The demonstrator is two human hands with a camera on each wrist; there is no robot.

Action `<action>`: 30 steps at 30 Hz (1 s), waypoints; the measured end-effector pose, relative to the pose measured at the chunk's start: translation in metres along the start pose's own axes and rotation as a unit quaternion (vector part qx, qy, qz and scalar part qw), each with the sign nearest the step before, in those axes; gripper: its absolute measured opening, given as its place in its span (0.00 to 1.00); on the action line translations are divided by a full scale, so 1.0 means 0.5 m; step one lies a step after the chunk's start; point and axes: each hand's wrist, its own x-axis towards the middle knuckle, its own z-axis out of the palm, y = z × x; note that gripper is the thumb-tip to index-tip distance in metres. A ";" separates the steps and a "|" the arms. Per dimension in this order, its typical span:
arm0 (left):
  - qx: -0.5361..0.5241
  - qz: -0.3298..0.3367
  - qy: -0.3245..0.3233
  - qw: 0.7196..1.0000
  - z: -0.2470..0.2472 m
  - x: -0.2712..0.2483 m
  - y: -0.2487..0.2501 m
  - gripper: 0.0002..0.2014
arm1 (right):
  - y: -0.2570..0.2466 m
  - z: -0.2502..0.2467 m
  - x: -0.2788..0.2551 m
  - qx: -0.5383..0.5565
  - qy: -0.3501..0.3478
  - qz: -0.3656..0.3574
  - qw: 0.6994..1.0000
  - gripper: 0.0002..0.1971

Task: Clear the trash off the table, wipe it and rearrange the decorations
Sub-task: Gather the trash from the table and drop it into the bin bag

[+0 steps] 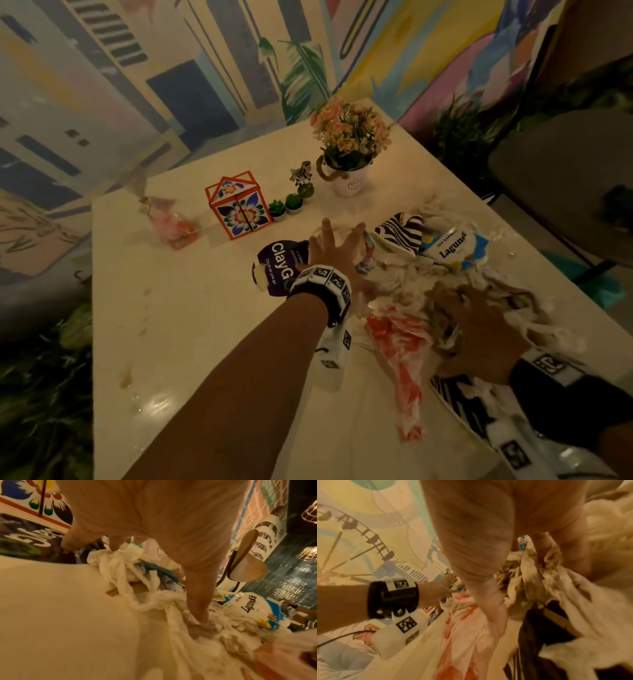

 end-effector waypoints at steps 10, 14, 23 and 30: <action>0.025 -0.005 0.080 0.996 0.027 0.000 0.024 0.29 | -0.021 -0.009 0.079 0.051 0.080 -0.047 0.994 0.30; 0.100 -0.005 0.083 0.992 0.036 -0.024 0.026 0.37 | -0.020 -0.039 0.085 0.050 0.095 -0.059 0.992 0.29; 0.041 0.021 0.154 0.987 0.050 -0.052 -0.024 0.13 | -0.050 -0.134 0.076 0.306 0.138 -0.135 0.932 0.16; -0.404 -0.061 0.239 0.881 -0.003 -0.128 -0.037 0.05 | -0.103 -0.264 0.030 0.492 0.172 -0.184 0.834 0.17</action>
